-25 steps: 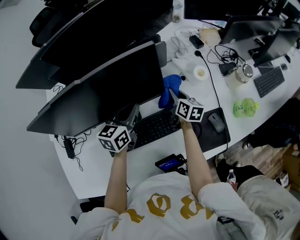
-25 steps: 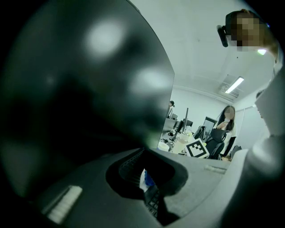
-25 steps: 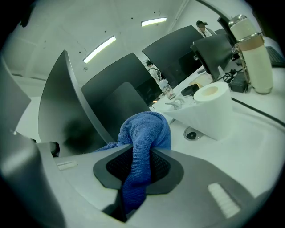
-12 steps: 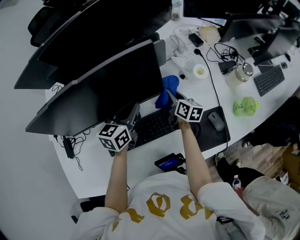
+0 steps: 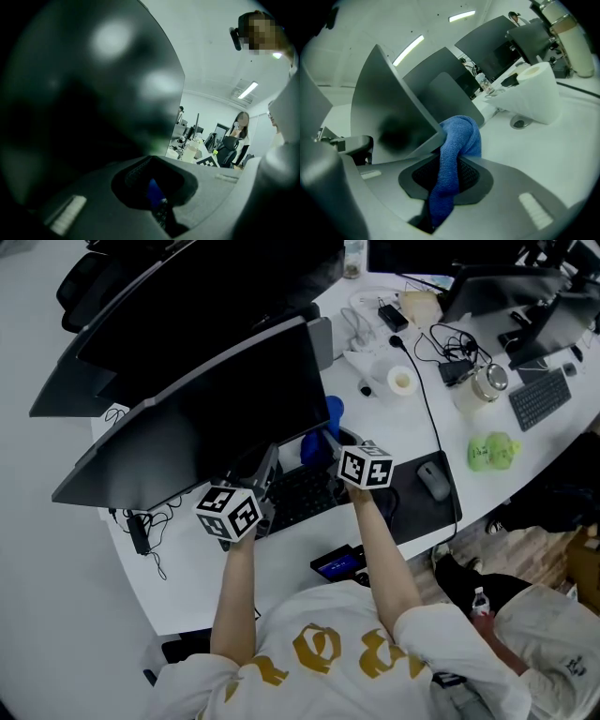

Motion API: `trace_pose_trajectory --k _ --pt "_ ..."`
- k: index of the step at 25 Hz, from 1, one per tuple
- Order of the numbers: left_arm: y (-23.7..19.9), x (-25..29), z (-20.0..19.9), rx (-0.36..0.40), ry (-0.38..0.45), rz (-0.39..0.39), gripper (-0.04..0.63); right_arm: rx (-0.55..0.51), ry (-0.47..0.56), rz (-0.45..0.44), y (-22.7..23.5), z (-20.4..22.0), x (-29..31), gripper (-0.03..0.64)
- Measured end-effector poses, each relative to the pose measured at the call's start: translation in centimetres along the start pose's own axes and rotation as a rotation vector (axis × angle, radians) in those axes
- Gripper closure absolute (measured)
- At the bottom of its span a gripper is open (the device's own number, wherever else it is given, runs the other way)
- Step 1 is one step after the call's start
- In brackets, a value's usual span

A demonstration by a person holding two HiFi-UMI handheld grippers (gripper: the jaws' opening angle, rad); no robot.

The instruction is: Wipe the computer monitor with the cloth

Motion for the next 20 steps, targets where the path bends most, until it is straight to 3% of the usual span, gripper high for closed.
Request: trace_pose_trajectory --k 4,13,20 --pt "-0.4 -0.5 0.0 -0.002 0.002 -0.013 0.595 -0.043 0.006 -0.023 -1.5 1.0 0.6 0.522" --pt "-1.3 -1.2 0.3 -0.013 0.005 -0.032 0.595 -0.207 -0.023 0.022 -2.1 1.7 0.9 0.522" --pt "-1.6 -1.9 0.6 -0.023 0.007 -0.051 0.595 -0.223 -0.042 0.029 -2.7 2.1 1.0 0.522"
Point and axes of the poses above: the fingertips, and each gripper's own axes: x forward along the fingers, y to its right, z out of its underside, the point moved 3 cm from there along -x, backward along the fingers, and after that the axes turned 7 degrees about -z, right-handed, at the moved point
